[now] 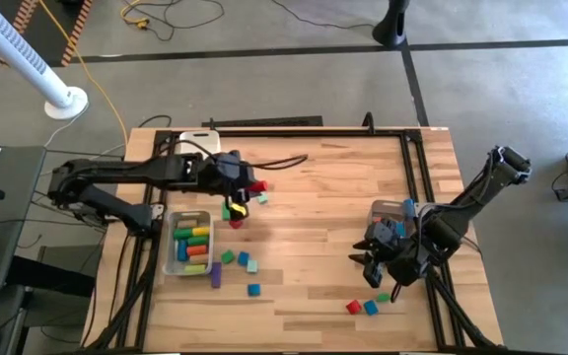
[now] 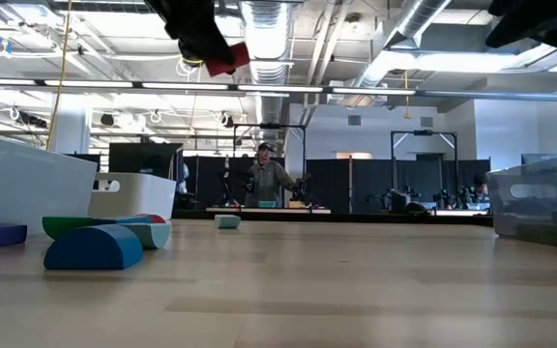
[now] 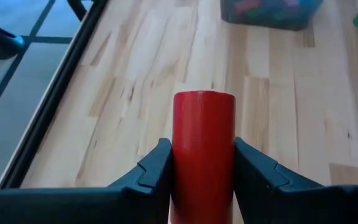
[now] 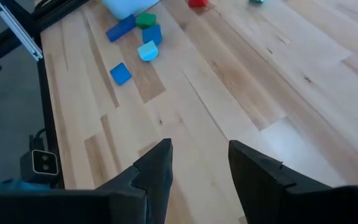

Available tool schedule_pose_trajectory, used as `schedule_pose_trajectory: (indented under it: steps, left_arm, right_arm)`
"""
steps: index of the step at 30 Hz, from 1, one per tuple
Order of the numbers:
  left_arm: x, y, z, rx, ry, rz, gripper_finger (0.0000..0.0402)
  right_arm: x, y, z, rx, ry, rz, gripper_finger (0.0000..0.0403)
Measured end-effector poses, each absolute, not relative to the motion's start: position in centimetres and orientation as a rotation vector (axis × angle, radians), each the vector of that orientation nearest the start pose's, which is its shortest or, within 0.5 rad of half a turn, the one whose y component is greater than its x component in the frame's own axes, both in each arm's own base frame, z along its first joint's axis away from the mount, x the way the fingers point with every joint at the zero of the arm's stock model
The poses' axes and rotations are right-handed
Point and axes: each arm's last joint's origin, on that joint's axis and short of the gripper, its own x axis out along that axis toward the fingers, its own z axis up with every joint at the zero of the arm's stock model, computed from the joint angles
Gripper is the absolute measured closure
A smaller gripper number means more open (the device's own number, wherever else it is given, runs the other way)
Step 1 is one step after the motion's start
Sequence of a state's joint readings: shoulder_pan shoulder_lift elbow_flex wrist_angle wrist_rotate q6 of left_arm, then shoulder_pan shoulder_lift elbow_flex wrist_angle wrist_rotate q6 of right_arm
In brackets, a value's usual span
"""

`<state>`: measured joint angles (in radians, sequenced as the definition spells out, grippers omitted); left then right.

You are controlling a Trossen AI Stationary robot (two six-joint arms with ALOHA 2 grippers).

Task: Sort blocks by size
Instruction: Put the red cylindrical block into the gray bin

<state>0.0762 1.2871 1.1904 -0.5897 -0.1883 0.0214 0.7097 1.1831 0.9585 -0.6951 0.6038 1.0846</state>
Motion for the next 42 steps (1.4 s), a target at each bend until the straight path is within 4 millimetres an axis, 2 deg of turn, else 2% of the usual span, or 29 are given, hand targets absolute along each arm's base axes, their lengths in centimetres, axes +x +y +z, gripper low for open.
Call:
schedule_pose_trajectory:
  steps: [16,21,31,35,42]
  left_arm:
    - [26.9,2.0,32.7,0.087,0.733,0.218,0.0280]
    - [26.4,1.9,32.2,0.053,0.810,0.228,0.0280]
    - [23.1,0.2,30.8,-0.068,1.120,0.271,0.0280]
    - [21.3,-0.6,31.1,-0.156,1.181,0.327,0.0280]
    - [18.2,-1.5,32.4,-0.375,1.177,0.386,0.0280]
  right_arm:
    - [18.5,13.4,27.9,0.470,0.672,-0.294,0.0218]
    - [18.6,13.5,28.0,0.482,0.663,-0.286,0.0218]
    - [18.6,13.6,28.0,0.493,0.677,-0.270,0.0218]
    - [18.6,13.6,28.0,0.495,0.678,-0.269,0.0218]
    - [18.6,13.6,28.0,0.496,0.678,-0.269,0.0218]
